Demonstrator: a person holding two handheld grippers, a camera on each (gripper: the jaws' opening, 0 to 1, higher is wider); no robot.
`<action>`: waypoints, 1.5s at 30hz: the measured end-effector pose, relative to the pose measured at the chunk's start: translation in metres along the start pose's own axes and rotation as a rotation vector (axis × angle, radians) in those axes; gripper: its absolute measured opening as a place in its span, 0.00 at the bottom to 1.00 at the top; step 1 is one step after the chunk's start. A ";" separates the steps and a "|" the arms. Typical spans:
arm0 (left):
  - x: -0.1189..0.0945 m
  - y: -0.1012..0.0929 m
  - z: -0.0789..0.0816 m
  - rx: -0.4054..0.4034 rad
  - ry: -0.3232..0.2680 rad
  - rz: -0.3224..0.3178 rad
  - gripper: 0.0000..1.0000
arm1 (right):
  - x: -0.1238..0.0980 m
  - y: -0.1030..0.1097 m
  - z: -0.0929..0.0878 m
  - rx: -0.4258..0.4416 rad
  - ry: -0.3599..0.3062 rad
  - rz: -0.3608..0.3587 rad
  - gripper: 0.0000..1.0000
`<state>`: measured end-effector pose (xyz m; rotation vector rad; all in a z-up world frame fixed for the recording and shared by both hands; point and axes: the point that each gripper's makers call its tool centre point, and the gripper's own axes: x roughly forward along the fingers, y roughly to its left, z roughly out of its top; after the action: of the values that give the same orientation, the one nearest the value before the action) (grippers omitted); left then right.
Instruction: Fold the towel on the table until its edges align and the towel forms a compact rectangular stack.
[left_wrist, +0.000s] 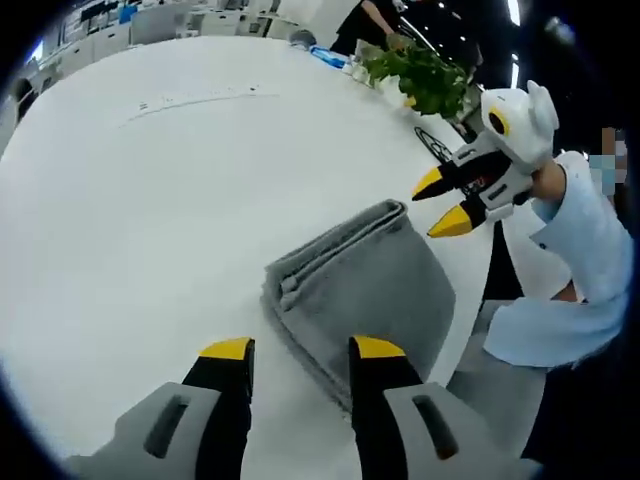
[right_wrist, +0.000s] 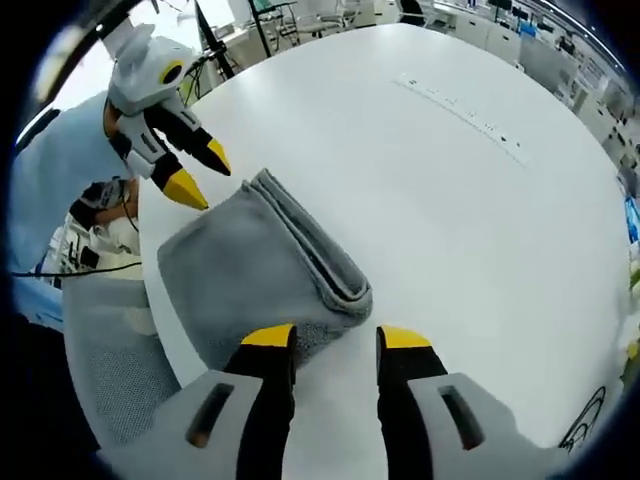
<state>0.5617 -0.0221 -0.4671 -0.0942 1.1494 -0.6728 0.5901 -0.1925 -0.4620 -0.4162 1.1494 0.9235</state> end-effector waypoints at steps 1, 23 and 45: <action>-0.001 0.001 -0.001 -0.006 -0.004 0.003 0.41 | 0.000 0.001 0.000 0.005 -0.006 0.001 0.31; 0.000 0.007 -0.016 -0.182 -0.052 0.067 0.46 | 0.007 0.009 -0.012 0.218 -0.114 0.026 0.34; 0.028 -0.005 -0.039 -0.284 -0.047 0.071 0.39 | 0.036 0.026 -0.041 0.404 -0.108 0.083 0.26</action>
<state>0.5329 -0.0309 -0.5047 -0.3074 1.1915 -0.4392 0.5492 -0.1913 -0.5064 0.0088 1.2250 0.7507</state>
